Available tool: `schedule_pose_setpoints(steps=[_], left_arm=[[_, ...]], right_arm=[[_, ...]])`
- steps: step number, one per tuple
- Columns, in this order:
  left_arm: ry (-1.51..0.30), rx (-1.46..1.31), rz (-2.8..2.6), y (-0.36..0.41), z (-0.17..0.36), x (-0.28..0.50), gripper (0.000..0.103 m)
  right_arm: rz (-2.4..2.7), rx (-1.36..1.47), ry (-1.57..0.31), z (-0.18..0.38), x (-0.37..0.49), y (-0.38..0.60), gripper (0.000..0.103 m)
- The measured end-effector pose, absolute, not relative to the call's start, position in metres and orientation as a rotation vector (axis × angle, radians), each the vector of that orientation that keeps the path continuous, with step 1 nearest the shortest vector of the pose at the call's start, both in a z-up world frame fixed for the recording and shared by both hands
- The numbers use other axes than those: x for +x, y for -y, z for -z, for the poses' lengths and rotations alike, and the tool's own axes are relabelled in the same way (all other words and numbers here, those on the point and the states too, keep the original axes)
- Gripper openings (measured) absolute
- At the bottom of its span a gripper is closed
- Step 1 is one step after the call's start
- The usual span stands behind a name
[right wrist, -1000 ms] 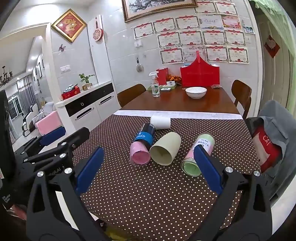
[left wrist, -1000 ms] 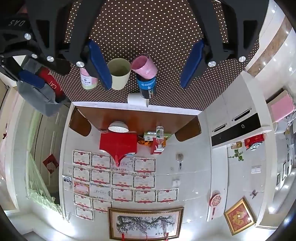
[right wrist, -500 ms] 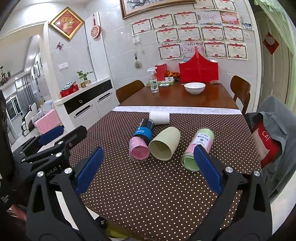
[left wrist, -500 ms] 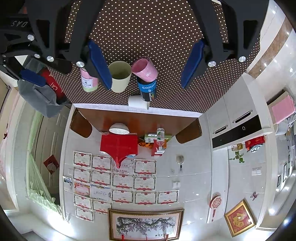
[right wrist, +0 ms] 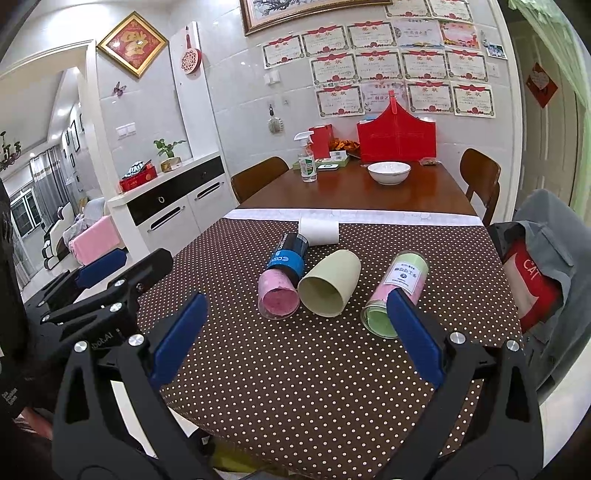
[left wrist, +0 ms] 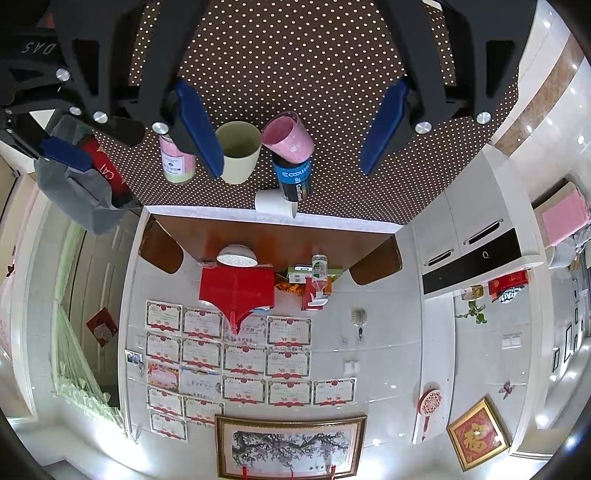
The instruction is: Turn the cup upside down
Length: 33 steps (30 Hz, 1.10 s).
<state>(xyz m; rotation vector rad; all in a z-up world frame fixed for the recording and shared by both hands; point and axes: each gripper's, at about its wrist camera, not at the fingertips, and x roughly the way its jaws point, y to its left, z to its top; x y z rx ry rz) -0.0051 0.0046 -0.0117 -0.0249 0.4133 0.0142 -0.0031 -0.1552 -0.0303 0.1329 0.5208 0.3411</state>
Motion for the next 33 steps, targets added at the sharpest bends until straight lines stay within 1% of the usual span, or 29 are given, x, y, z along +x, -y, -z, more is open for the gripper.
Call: schedule_pose_setpoints(steps=[33], left_arm=[[-0.429,-0.039,-0.023,-0.0064,0.0116,-0.0012,0.076]], right_arm=[[-0.341,0.143,-0.552,0.0357,0.0037,0.1536,0.096]])
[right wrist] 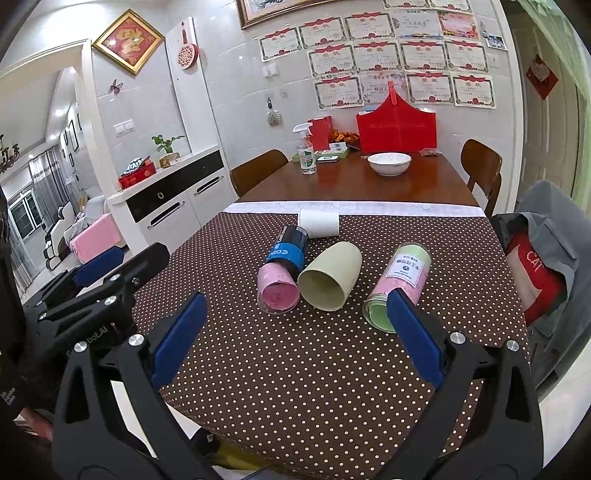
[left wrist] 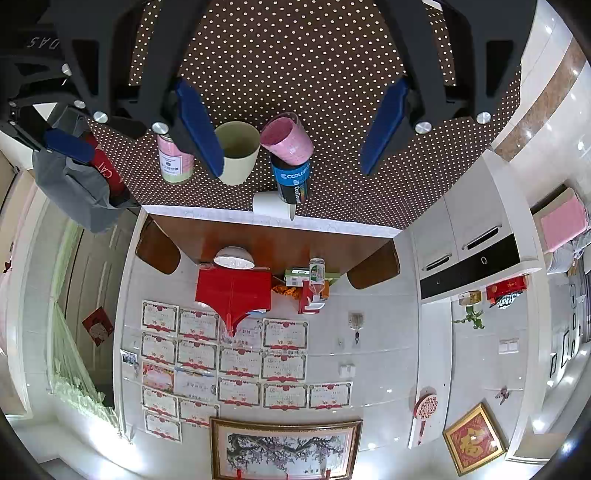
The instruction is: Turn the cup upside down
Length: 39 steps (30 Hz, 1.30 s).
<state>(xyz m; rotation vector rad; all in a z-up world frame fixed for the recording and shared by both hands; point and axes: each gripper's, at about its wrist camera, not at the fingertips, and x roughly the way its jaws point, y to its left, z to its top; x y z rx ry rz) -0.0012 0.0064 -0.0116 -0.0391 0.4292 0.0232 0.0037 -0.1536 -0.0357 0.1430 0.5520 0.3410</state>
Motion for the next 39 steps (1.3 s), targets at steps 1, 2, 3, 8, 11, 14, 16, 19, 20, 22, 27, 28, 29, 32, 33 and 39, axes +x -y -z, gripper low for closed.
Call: schedule_pose_setpoints(steps=[1,2,3,8,11,14,16,19,20,22,27,28,29,32,33,39], left_arm=[[-0.430,-0.040,-0.022,-0.007,0.011,0.000,0.076],[-0.430,-0.040,-0.022,-0.007,0.011,-0.001,0.076],[-0.432,-0.041,-0.022,-0.007,0.011,0.001,0.076],[-0.436,-0.060,-0.017,-0.009,0.011,0.007,0.076],[-0.429,-0.071,-0.005,-0.011,0.011,0.011,0.076],[-0.427,-0.071,0.001,-0.011,0.012,0.017,0.076],[-0.440,-0.071,0.004,-0.012,0.015,0.023,0.076],[-0.473,-0.082,0.009,-0.012,0.021,0.034,0.076],[-0.484,-0.083,0.010,-0.012,0.024,0.038,0.076],[-0.509,-0.080,0.015,-0.011,0.029,0.047,0.076],[-0.581,-0.079,0.020,-0.008,0.044,0.077,0.076],[-0.589,-0.077,0.021,-0.007,0.047,0.081,0.076],[-0.600,-0.073,0.024,-0.006,0.050,0.087,0.076],[-0.636,-0.067,0.025,-0.002,0.058,0.105,0.076],[-0.651,-0.068,0.030,0.000,0.061,0.113,0.076],[-0.712,-0.045,0.048,0.014,0.076,0.152,0.076]], right_arm=[[-0.342,0.145,-0.553,0.036,0.004,0.154,0.096],[-0.342,0.146,-0.555,0.035,0.005,0.154,0.096],[-0.342,0.146,-0.557,0.035,0.006,0.154,0.096],[-0.342,0.152,-0.570,0.037,0.011,0.155,0.096],[-0.339,0.160,-0.584,0.040,0.016,0.156,0.096],[-0.337,0.170,-0.599,0.043,0.021,0.157,0.096],[-0.334,0.174,-0.611,0.044,0.026,0.157,0.096],[-0.321,0.182,-0.636,0.051,0.034,0.158,0.096],[-0.317,0.185,-0.645,0.053,0.038,0.159,0.096],[-0.310,0.193,-0.663,0.057,0.044,0.160,0.096],[-0.282,0.214,-0.711,0.071,0.065,0.166,0.096],[-0.277,0.219,-0.722,0.074,0.070,0.167,0.096],[-0.272,0.226,-0.737,0.078,0.076,0.169,0.096],[-0.256,0.240,-0.763,0.085,0.088,0.173,0.096],[-0.248,0.246,-0.772,0.088,0.095,0.176,0.096],[-0.203,0.255,-0.814,0.099,0.123,0.188,0.096]])
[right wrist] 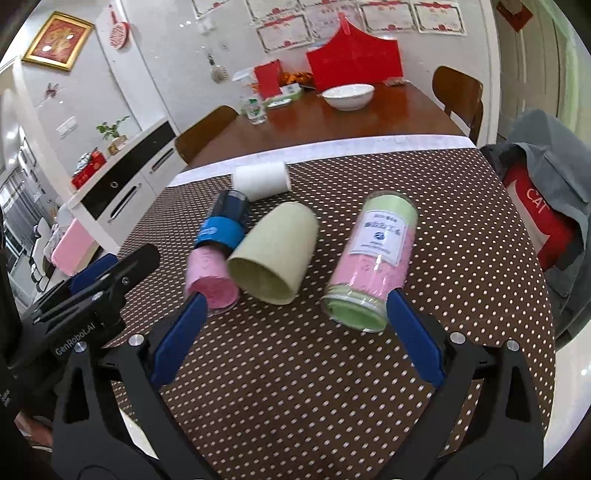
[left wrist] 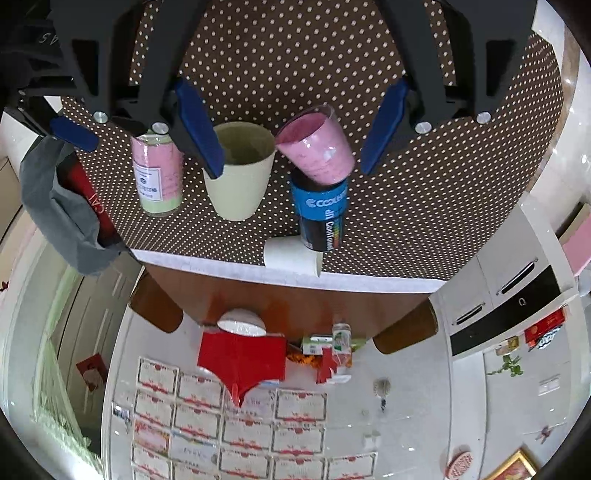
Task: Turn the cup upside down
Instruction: 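Move the right tool toward the beige cup lying on its side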
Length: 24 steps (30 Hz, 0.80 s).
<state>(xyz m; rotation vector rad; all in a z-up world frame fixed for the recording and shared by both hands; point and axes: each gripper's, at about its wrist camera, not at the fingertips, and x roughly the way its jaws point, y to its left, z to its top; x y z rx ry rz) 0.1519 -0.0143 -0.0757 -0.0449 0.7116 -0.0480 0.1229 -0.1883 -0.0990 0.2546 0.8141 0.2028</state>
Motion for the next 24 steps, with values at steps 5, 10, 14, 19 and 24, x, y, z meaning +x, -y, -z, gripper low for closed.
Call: schedule_pose_setpoints(steps=[5,10,14,19,24], left_arm=[[-0.769,-0.032,0.080,0.029,0.088,0.183,0.076],[-0.819,-0.001,0.110,0.044,0.102,0.207,0.076],[-0.857,0.032,0.135,0.056,0.110,0.222,0.076],[-0.909,0.065,0.168,0.072,0.123,0.239,0.076],[-0.961,0.091,0.174,0.082,0.138,0.253,0.076]], right_arm=[[-0.166,0.282,-0.850,0.108,0.146,0.204,0.096],[-0.132,0.295,-0.886,0.118,0.164,0.217,0.096],[-0.101,0.314,-0.905,0.126,0.178,0.232,0.096],[-0.069,0.342,-0.934,0.136,0.190,0.245,0.096],[-0.058,0.372,-0.967,0.150,0.204,0.256,0.096]])
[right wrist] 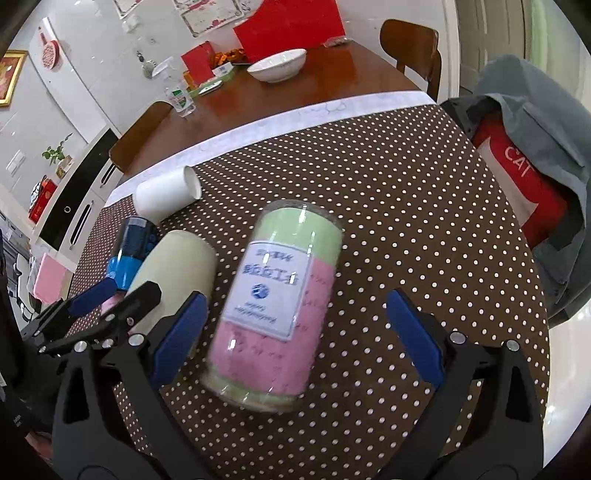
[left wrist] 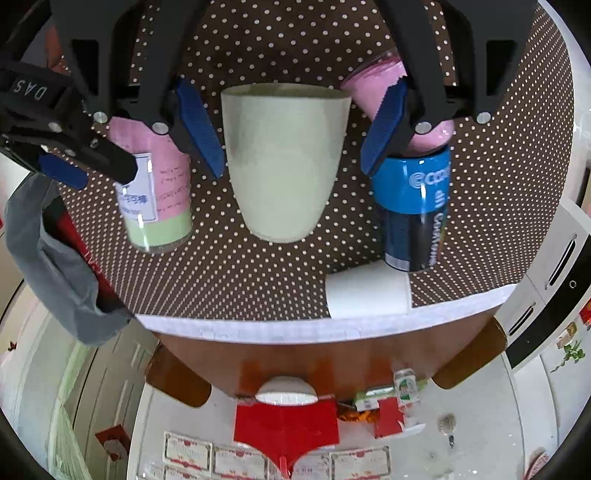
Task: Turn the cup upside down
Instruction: 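Move the right tool toward the beige cup lying on its side, then close the left gripper around the beige cup's body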
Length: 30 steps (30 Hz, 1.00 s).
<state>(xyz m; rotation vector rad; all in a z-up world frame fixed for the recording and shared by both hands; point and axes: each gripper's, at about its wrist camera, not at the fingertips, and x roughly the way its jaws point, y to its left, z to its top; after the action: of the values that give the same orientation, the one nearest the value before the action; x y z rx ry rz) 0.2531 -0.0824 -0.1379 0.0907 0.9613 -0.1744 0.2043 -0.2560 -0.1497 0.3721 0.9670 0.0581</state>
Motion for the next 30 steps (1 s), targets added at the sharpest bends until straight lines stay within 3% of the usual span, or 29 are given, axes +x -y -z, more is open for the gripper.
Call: schedule_pose_setpoints(steps=[30], left_arm=[[-1.076,0.070,0.173,0.086,0.174,0.284,0.077]], right_arm=[[-0.093,0.451,-0.995,0.164,0.209,0.265,0.096]])
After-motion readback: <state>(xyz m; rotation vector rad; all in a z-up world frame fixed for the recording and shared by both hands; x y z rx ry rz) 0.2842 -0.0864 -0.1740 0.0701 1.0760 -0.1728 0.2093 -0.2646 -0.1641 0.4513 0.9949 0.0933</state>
